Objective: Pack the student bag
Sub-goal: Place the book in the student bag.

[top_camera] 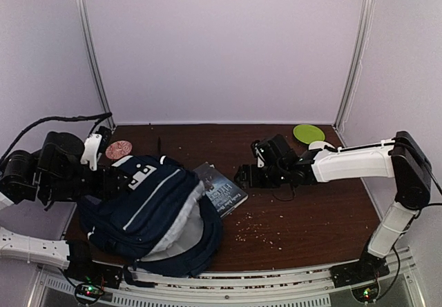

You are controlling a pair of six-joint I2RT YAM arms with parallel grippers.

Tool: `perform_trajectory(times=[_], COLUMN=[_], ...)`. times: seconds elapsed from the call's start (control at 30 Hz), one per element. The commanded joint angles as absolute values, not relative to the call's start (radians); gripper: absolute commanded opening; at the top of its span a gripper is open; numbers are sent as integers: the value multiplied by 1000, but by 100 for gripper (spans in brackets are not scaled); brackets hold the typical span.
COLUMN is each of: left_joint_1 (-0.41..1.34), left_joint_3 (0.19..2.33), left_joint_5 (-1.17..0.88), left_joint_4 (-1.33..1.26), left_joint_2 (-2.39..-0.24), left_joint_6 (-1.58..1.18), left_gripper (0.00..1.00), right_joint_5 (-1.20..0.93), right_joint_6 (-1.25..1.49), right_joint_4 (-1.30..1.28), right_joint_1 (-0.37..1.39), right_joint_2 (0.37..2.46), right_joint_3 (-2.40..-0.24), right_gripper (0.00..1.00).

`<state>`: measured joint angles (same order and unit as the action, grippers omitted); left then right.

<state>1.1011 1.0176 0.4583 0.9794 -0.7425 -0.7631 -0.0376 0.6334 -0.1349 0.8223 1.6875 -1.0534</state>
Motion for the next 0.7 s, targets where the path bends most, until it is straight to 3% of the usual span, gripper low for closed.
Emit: perform_trajectory(times=[0.0,0.2,0.37,0.67], left_joint_1=[1097,1083,940,772], left_joint_3=[1144,1268,1342,1581], left_joint_5=[516,545,329,95], left_joint_4=[982,857,647,547], left_joint_2=[-750,-935,-1237,-1748], left_joint_6=[-742,-618,-582,-569], left_gripper=[98,98,98,98], right_joint_5=[-60,-82,-131,-164], right_joint_6=[618,661,719,925], right_joint_4=[-66,-11,23,131], right_joint_1=[812,793,768,762], right_joint_2=[1718,1750,1776,1691], right_joint_3=[-1105,-1085,-1063,-894], right_gripper=[92,91,90,88])
